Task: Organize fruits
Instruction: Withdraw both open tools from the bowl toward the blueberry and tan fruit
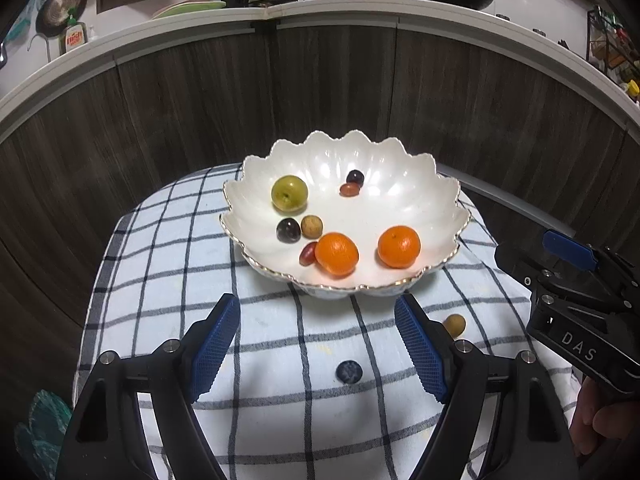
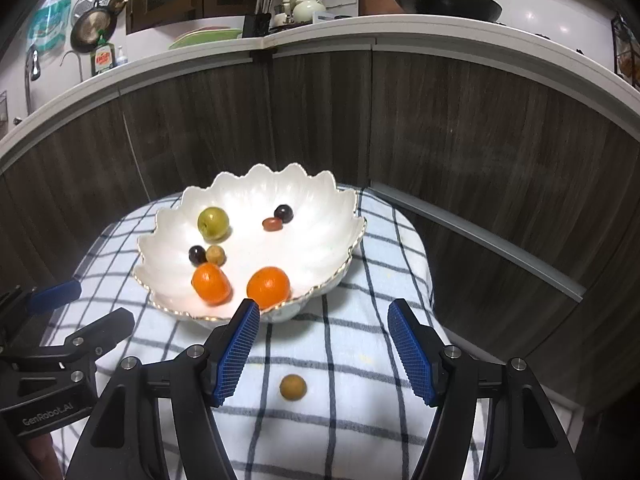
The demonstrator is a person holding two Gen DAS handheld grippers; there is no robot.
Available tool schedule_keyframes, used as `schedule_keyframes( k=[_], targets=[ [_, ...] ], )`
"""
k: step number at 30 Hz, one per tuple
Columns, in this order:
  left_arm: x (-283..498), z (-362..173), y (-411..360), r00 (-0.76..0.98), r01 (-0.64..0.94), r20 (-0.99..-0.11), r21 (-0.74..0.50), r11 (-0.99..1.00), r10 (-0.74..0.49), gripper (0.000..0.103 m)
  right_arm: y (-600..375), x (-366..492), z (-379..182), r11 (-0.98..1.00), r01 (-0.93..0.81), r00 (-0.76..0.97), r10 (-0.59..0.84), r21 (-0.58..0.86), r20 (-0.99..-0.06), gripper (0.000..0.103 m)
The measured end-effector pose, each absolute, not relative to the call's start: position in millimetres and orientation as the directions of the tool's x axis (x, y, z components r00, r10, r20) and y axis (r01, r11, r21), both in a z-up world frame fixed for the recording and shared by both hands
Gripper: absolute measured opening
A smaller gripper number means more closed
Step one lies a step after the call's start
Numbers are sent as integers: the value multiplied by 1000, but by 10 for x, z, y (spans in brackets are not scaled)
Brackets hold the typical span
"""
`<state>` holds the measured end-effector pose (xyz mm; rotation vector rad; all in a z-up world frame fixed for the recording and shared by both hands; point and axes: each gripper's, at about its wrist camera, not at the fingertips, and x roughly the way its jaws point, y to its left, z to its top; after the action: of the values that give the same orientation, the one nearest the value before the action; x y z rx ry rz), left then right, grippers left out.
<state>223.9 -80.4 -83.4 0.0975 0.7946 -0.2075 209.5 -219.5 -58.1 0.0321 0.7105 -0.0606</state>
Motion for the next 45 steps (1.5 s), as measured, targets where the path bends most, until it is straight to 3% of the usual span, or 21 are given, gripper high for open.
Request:
schedule_keyframes(
  k=[45],
  targets=[
    [2238, -1626, -882, 586, 252, -798, 13, 968, -142, 76, -2127, 2069, -1295, 1000, 2, 680, 9, 14, -733, 68]
  ],
)
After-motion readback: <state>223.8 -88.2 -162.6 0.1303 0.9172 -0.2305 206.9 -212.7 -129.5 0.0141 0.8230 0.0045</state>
